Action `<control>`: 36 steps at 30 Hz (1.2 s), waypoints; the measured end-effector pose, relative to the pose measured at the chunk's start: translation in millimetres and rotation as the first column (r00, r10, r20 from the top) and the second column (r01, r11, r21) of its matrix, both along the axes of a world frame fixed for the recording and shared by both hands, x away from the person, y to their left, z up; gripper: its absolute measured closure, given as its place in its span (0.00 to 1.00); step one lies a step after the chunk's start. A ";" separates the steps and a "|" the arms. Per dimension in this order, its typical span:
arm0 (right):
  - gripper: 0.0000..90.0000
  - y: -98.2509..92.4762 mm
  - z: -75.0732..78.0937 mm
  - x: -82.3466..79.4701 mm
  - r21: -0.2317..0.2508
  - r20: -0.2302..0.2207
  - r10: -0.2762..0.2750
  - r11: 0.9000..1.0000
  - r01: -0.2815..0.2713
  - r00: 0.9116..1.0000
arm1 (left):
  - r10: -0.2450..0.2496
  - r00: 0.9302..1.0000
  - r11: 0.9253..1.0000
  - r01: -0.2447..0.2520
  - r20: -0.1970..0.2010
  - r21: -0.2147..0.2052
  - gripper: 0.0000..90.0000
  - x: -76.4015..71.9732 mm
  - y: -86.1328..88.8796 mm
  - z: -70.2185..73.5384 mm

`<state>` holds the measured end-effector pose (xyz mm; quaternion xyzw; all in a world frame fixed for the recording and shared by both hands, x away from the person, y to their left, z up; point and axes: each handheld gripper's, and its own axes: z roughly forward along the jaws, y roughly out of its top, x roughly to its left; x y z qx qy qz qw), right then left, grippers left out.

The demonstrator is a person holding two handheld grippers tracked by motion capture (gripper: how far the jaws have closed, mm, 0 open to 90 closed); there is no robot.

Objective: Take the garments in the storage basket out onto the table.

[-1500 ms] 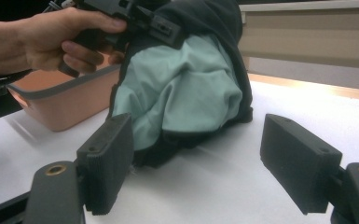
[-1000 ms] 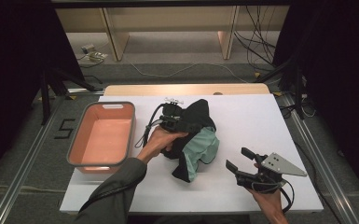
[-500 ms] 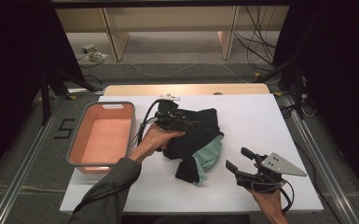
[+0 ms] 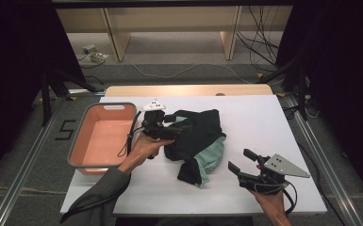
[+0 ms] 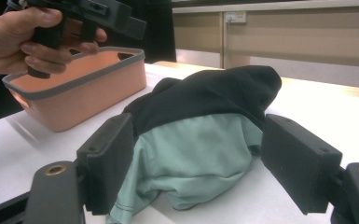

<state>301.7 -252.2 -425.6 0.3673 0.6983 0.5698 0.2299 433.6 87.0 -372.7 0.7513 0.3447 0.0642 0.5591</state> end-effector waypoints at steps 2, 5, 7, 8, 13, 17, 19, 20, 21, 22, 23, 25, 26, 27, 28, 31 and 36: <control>0.29 0.5 0.3 -0.8 0.001 -0.001 0.001 1.000 -0.001 1.000 | -0.002 1.000 1.000 0.003 0.018 -0.017 0.17 -3.5 2.8 0.5; 0.29 1.0 0.2 -1.1 0.000 -0.002 0.005 1.000 -0.005 1.000 | 0.000 0.999 0.999 0.001 0.038 -0.039 0.17 -7.6 5.8 3.0; 0.29 1.1 0.2 -1.1 0.000 -0.002 0.005 1.000 -0.005 1.000 | -0.001 0.999 0.999 0.003 0.050 -0.047 0.17 -10.8 6.6 4.8; 0.29 1.0 0.2 -1.1 0.001 -0.001 0.004 1.000 -0.004 1.000 | -0.004 0.998 0.999 0.006 0.056 -0.046 0.17 -12.5 7.2 5.3; 0.29 1.3 0.3 -1.3 0.001 -0.004 0.006 1.000 -0.006 1.000 | -0.002 0.996 0.999 0.006 0.087 -0.054 0.17 -19.2 11.3 3.6; 0.29 1.8 -0.2 -1.0 -0.002 -0.003 0.010 1.000 -0.010 1.000 | 0.005 0.994 0.998 0.002 0.106 -0.068 0.16 -22.9 17.2 1.9; 0.29 1.5 -0.1 -1.1 0.001 -0.004 0.010 1.000 -0.010 1.000 | 0.009 0.994 0.997 -0.001 0.113 -0.071 0.16 -25.1 20.8 1.3; 0.29 1.2 0.1 -1.3 0.000 -0.005 0.008 1.000 -0.008 1.000 | 0.014 0.993 0.998 -0.006 0.118 -0.070 0.16 -26.0 22.8 1.1; 0.29 1.0 -0.1 -0.9 0.003 -0.003 0.007 1.000 -0.007 1.000 | 0.019 0.992 0.997 -0.011 0.124 -0.070 0.16 -27.0 25.0 0.9; 0.29 0.9 -0.2 -0.5 0.003 -0.004 0.006 1.000 -0.006 1.000 | 0.026 0.991 0.997 -0.017 0.129 -0.073 0.16 -28.0 27.2 0.5; 0.29 0.9 -0.2 -0.4 0.003 -0.003 0.007 1.000 -0.007 1.000 | 0.034 0.991 0.997 -0.024 0.132 -0.077 0.16 -29.0 29.4 0.0; 0.29 1.6 0.0 -1.0 0.004 -0.006 0.010 1.000 -0.010 1.000 | 0.044 0.990 0.996 -0.033 0.133 -0.087 0.16 -30.9 33.2 -1.4; 0.29 2.0 -0.1 -1.0 0.001 -0.005 0.012 1.000 -0.012 1.000 | 0.046 0.990 0.995 -0.034 0.134 -0.089 0.16 -32.0 34.8 -2.1; 0.29 2.1 -0.3 -0.8 -0.001 -0.003 0.012 1.000 -0.012 1.000 | 0.048 0.989 0.995 -0.035 0.137 -0.090 0.16 -33.2 36.2 -2.8; 0.29 2.5 -0.5 -0.6 0.001 -0.004 0.013 1.000 -0.013 1.000 | 0.047 0.989 0.995 -0.035 0.141 -0.090 0.16 -34.4 37.5 -3.4; 0.29 2.5 -0.5 -0.6 0.000 -0.003 0.015 1.000 -0.015 1.000 | 0.051 0.988 0.995 -0.038 0.144 -0.092 0.16 -37.3 40.5 -5.3; 0.29 2.9 -0.6 -1.0 -0.003 -0.004 0.017 1.000 -0.017 1.000 | 0.051 0.987 0.995 -0.038 0.154 -0.092 0.16 -41.4 43.0 -10.3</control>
